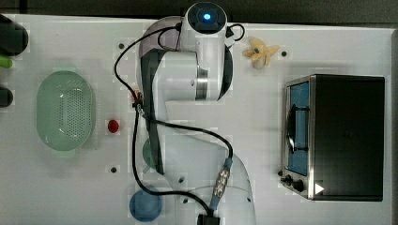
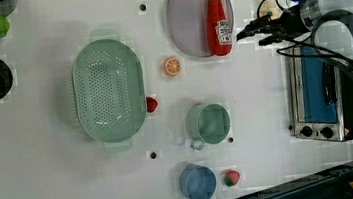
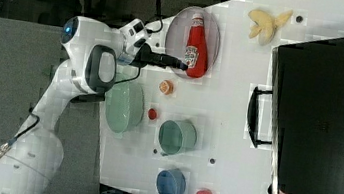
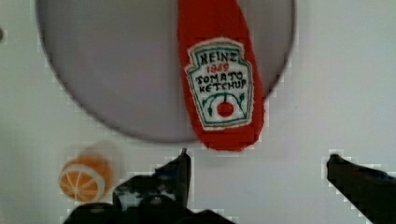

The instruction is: Pick ketchup from plate and place it on table.

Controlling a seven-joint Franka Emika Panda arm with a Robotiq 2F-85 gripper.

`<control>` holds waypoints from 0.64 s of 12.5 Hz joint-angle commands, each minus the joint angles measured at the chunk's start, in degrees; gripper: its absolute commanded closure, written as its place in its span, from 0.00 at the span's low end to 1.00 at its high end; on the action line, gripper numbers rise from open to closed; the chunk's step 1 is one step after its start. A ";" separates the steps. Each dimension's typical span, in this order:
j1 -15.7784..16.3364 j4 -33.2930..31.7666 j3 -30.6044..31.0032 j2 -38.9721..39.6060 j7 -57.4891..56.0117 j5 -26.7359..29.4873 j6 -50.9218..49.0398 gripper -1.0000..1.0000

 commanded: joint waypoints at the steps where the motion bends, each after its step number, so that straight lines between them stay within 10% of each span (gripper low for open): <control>1: 0.92 3.34 -0.23 4.53 -5.54 -0.20 3.49 0.00; 8: 2.14 6.06 -0.50 13.41 -6.75 -1.94 16.43 0.00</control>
